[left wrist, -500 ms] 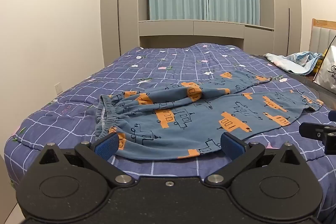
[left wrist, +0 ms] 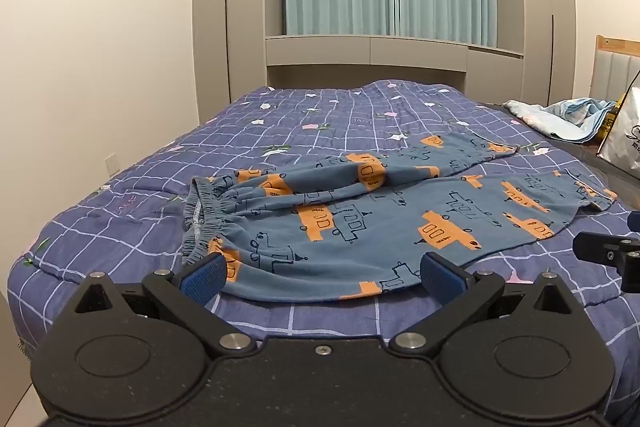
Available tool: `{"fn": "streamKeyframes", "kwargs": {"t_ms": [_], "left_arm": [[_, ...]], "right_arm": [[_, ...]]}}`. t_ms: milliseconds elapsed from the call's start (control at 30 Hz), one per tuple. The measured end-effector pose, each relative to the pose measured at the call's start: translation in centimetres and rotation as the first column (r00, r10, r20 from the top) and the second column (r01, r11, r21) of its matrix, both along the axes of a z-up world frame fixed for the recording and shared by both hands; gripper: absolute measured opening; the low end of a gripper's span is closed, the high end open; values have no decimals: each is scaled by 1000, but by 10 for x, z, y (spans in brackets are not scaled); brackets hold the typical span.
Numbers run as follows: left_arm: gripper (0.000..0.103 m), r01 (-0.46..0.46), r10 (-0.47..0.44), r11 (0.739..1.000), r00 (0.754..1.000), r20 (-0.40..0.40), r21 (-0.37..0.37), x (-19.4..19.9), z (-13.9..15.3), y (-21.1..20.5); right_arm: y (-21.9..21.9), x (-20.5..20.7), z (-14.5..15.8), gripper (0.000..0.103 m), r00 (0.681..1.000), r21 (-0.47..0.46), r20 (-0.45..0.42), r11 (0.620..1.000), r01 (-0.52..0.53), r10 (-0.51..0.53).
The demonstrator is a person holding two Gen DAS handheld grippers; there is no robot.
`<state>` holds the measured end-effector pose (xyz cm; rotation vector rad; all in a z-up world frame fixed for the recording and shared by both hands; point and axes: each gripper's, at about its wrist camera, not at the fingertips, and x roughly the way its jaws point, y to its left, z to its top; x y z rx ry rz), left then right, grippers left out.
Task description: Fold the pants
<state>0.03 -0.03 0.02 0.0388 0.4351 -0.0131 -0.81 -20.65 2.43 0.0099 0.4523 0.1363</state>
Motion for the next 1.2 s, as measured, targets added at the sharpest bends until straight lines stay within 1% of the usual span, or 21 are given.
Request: {"fn": "streamKeyframes", "kwargs": {"t_ms": [767,800,1200], "left_arm": [[103,0,0,1000,1000,-2,-2,0,0,0],[103,0,0,1000,1000,-2,-2,0,0,0],[103,1,-1,1000,1000,-3,-2,0,0,0]], "right_arm": [[5,0,-1,103,1000,2,-2,1000,-1,1],[0,-1,0,103,1000,2,-3,1000,-1,1],[1,-1,0,103,1000,2,-3,1000,-1,1]]}}
